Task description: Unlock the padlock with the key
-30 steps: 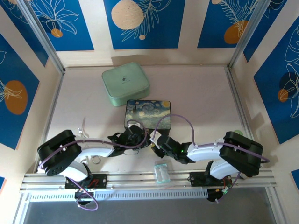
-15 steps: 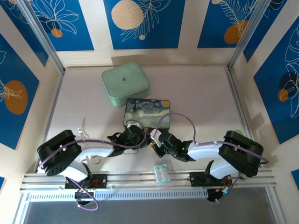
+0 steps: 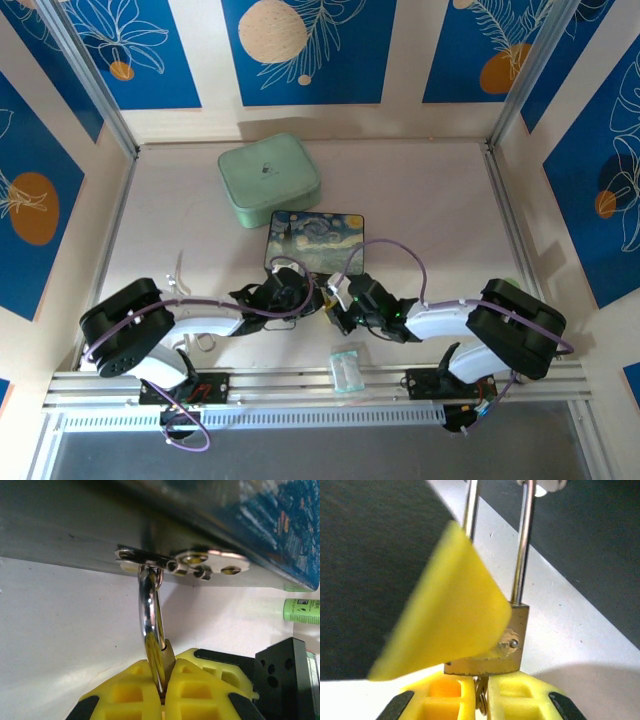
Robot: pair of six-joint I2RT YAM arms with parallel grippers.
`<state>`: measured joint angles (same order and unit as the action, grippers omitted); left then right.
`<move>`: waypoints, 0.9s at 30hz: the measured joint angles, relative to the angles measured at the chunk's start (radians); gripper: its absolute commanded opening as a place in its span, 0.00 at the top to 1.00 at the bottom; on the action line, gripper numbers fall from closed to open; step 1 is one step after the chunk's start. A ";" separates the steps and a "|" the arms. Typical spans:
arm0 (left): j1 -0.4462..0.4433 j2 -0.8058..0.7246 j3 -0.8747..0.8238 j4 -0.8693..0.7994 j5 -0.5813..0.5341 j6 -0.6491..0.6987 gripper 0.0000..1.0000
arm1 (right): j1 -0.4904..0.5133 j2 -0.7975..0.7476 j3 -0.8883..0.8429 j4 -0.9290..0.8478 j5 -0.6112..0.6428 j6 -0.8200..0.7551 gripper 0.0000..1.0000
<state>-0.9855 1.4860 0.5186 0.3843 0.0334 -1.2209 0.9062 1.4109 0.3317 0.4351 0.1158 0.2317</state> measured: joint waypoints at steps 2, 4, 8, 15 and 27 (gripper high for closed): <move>0.000 0.000 0.000 0.013 0.000 0.000 1.00 | -0.045 -0.009 -0.020 0.031 -0.071 0.033 0.86; 0.000 0.000 0.000 0.028 0.000 0.000 1.00 | -0.077 -0.026 -0.033 0.043 -0.111 0.060 0.82; 0.000 0.000 -0.005 0.037 -0.001 0.000 1.00 | -0.124 -0.063 -0.048 0.043 -0.159 0.103 0.78; 0.000 0.002 -0.028 0.083 -0.001 -0.006 1.00 | -0.203 -0.104 -0.068 0.043 -0.229 0.167 0.67; 0.000 0.008 -0.053 0.105 0.011 -0.003 1.00 | -0.219 -0.125 -0.068 -0.019 -0.149 0.195 0.49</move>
<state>-0.9859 1.4940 0.4652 0.4896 0.0448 -1.2240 0.6876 1.2858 0.2638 0.4160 -0.0334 0.4263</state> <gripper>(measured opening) 0.060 0.477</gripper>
